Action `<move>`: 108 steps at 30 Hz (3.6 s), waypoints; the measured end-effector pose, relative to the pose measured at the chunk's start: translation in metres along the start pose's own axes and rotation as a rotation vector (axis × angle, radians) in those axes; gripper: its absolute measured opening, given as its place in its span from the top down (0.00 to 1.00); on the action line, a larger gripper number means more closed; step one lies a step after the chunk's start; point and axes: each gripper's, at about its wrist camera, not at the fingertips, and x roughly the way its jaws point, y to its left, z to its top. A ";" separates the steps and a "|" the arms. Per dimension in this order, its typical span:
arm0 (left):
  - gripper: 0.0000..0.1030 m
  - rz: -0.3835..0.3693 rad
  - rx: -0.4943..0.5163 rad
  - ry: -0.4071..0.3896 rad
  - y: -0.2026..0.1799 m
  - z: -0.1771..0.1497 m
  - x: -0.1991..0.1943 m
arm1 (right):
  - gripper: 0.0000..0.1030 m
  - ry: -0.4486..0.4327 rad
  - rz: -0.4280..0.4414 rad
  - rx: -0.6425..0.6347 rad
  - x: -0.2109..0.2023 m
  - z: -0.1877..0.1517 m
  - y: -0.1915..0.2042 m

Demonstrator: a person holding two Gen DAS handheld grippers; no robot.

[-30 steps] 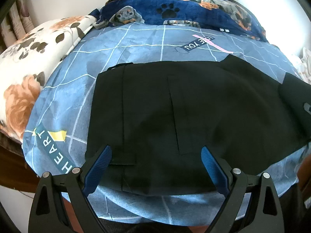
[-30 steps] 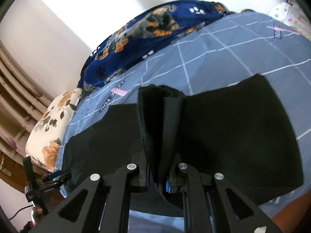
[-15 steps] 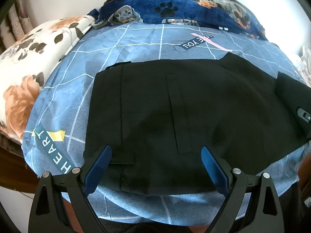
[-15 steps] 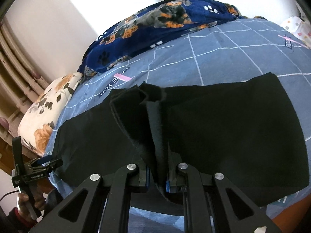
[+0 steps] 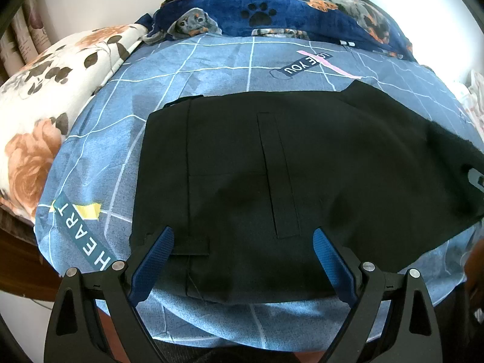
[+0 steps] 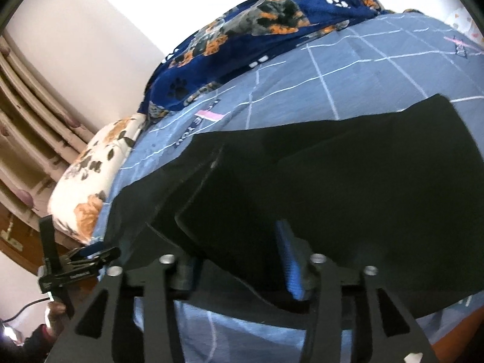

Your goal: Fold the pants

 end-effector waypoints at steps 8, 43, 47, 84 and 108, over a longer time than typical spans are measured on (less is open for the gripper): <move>0.10 0.000 -0.004 -0.002 0.001 0.000 -0.001 | 0.33 0.043 0.344 0.177 -0.001 0.000 -0.012; 0.10 0.028 0.090 0.035 -0.030 -0.013 -0.003 | 1.00 -0.033 0.193 0.596 -0.037 0.069 -0.223; 0.10 0.030 0.096 0.027 -0.030 -0.013 -0.003 | 0.92 -0.081 0.210 0.594 -0.046 0.071 -0.220; 0.10 0.018 0.066 0.029 -0.027 -0.016 -0.009 | 1.00 -0.075 0.267 0.473 -0.093 -0.026 -0.221; 0.10 -0.240 -0.393 0.047 0.148 -0.017 -0.025 | 0.65 -0.057 0.298 0.183 -0.109 0.028 -0.100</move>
